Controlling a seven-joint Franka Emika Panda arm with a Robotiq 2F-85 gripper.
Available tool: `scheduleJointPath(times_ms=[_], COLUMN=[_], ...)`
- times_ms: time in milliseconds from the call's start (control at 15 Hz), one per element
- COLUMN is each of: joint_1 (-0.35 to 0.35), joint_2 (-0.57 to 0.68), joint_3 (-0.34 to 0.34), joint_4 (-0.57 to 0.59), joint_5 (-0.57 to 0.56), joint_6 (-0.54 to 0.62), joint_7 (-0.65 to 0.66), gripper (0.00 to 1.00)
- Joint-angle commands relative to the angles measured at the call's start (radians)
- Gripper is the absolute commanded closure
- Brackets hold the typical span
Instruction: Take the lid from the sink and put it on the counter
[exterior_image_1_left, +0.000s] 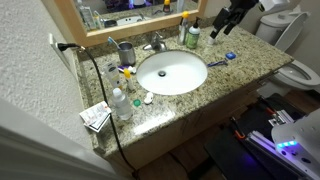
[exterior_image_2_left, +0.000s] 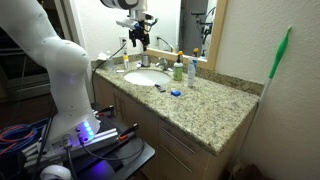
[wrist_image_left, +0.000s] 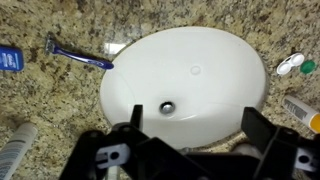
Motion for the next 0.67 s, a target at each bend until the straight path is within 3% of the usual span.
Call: scheduleJointPath(times_ms=[0, 67, 333, 600], joint_1=[-0.01, -0.024, 0.011, -0.013], joint_2=[0.007, 0.07, 0.235, 0.376], joint_3=[0.008, 0.03, -0.012, 0.001], joint_4=[0.008, 0.05, 0.151, 0.251], joint_5=[0.005, -0.048, 0.064, 0.087], joint_6=[-0.003, -0.02, -0.027, -0.058], joint_7=[-0.003, 0.018, -0.086, -0.115], gripper=[0.0, 0.0, 0.0, 0.0])
